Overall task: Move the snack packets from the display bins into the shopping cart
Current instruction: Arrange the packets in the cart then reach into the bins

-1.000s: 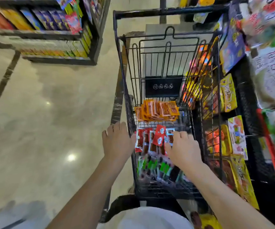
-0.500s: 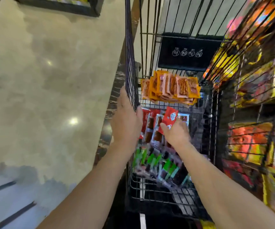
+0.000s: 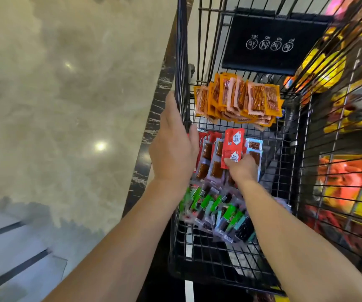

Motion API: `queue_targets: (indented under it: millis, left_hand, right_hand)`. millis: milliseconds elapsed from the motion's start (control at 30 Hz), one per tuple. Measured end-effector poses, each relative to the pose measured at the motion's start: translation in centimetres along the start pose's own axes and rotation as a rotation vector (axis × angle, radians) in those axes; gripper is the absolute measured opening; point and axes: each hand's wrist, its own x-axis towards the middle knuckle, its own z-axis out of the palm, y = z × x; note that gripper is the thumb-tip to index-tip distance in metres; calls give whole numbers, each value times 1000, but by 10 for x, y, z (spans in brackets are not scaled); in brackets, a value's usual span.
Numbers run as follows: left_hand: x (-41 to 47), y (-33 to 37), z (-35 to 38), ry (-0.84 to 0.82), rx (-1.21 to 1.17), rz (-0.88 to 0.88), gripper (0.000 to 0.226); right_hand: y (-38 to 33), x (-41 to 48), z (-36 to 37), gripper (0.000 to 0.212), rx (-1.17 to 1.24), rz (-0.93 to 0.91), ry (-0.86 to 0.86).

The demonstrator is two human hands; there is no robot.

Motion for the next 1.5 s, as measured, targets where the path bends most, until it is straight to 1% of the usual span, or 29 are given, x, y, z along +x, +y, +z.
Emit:
queue_targets:
  millis: [67,133,233,300,333,367,433,500,600,633,667,700,733,800,833,867,900,933,1000,1067,1133,1167,1267,1333,1400,1500]
  left_hand:
    - [0,-1,1,10,1,11,76]
    - [-1,-2,2,26,0,24,76]
    - [-1,-3,3,8,-8,18,75]
    - [0,-2,1,-20,-31,6,76]
    - [0,-1,-2,-57,-68,-7,77]
    - [-1,2,-5,-101,-126,-25,78]
    - [-6,9,-15,-160,-216,-76,79]
    - [-20,17,-24,-111,-152,-79,78]
    - [-48,41,-29,46,-112,46,64]
    - [-54,47,-23,59,-122,87,58]
    - [-58,52,-14,35,-139,99,53]
    - [-59,55,-2,-30,-177,66,49]
    - [-56,57,12,-150,-239,-26,49]
    - [-48,56,40,-440,-497,-307,46]
    - [-44,51,55,-553,-646,-439,35]
    - [-42,44,69,-607,-755,-525,21]
    - [-40,36,83,-619,-815,-572,10]
    - [-39,29,93,-611,-861,-604,5]
    - [-37,16,109,-550,-927,-670,10]
    - [-33,2,121,-479,-959,-744,13]
    - [-30,-11,127,-431,-934,-782,10]
    - [-29,-17,130,-405,-906,-776,8]
    - [-29,-27,137,-323,-881,-746,8]
    - [-30,-28,142,-308,-874,-730,9]
    - [-31,-29,145,-292,-854,-731,8]
    - [-32,-32,151,-291,-838,-733,5]
  right_hand:
    - [1,0,-1,21,31,-46,17]
    - [5,3,0,19,51,-75,10]
    - [9,3,-6,25,159,-65,-36]
    - [10,-1,-14,42,259,-29,-89]
    - [11,-4,-20,47,327,-14,-123]
    - [11,-8,-26,48,401,-11,-153]
    - [9,-19,-42,40,520,-58,-202]
    - [6,-34,-59,40,593,-121,-256]
    - [7,-55,-81,48,653,-193,-306]
    - [9,-60,-86,50,671,-215,-324]
    - [11,-67,-90,52,706,-233,-350]
    - [13,-72,-94,55,745,-253,-388]
    - [14,-77,-97,58,774,-270,-425]
    - [16,-85,-98,64,787,-301,-475]
    - [17,-88,-96,63,778,-318,-494]
    - [18,-89,-93,60,758,-336,-509]
    - [19,-89,-90,54,725,-350,-517]
    - [21,-88,-87,47,686,-350,-514]
    - [27,-77,-85,35,591,-300,-441]
    - [39,-54,-85,29,460,-202,-260]
    - [49,-27,-82,38,297,-112,-96]
    - [52,-14,-78,45,214,-80,-53]
    - [54,18,-60,61,-25,-40,-18]
    - [55,31,-47,65,-139,-6,19]
    - [57,40,-37,69,-191,44,57]
    - [64,52,-31,78,-128,98,77]
